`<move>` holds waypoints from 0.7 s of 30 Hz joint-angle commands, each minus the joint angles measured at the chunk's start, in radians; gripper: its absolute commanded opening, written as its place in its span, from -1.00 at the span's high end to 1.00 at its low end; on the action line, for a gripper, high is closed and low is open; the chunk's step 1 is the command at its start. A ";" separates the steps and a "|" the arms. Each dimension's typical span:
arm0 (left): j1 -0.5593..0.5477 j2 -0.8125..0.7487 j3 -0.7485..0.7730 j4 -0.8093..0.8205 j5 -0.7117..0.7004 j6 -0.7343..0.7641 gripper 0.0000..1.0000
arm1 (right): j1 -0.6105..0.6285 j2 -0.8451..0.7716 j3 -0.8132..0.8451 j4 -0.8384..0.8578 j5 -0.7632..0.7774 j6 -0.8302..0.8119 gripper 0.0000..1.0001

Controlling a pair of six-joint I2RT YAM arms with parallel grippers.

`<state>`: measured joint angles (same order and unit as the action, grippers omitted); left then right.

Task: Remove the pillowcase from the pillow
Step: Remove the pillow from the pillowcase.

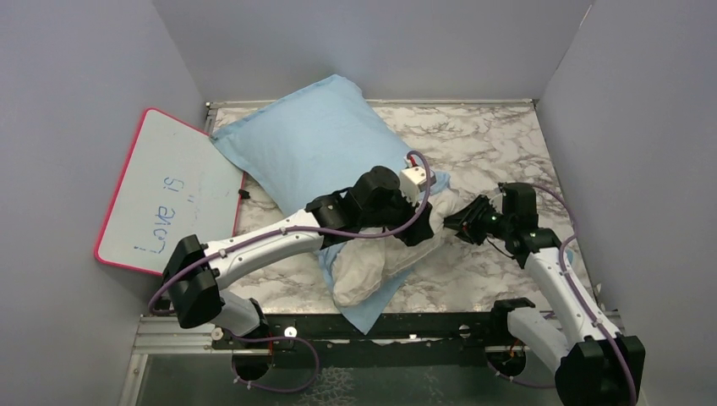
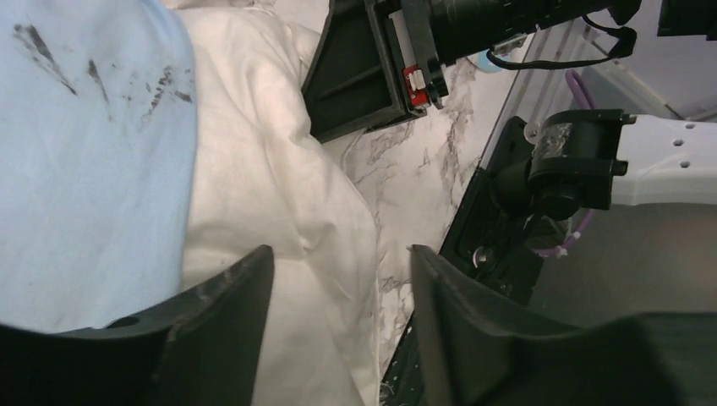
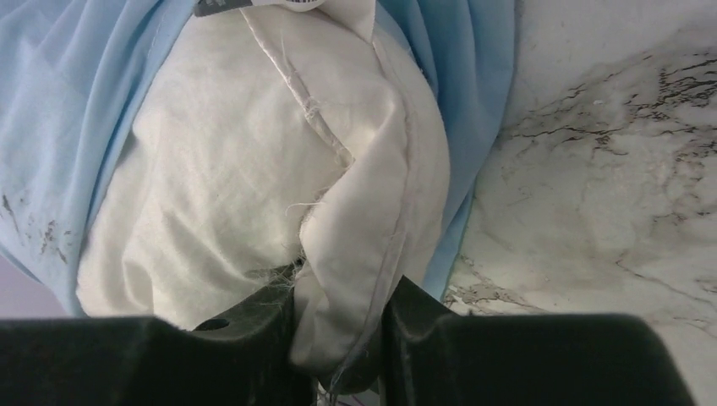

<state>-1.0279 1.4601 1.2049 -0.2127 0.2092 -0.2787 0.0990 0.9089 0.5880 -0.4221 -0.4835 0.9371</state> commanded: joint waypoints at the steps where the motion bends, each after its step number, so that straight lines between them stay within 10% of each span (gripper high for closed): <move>1: -0.003 -0.052 0.070 -0.044 -0.028 0.034 -0.41 | 0.001 -0.037 -0.003 -0.009 0.066 -0.021 0.43; 6: -0.002 -0.049 0.154 -0.102 -0.081 0.103 -0.66 | 0.001 -0.047 0.037 -0.122 0.148 -0.067 0.18; 9: 0.003 0.003 0.266 -0.175 -0.125 0.160 -0.72 | 0.000 -0.058 0.063 -0.230 0.233 -0.036 -0.51; 21: 0.100 0.549 0.962 -0.495 -0.076 0.388 -0.92 | 0.000 -0.238 -0.113 -0.077 0.040 0.109 -0.68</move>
<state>-0.9634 1.8103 1.9743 -0.5598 0.0853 0.0025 0.0986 0.7086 0.5373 -0.5934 -0.3344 0.9581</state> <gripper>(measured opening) 0.956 0.839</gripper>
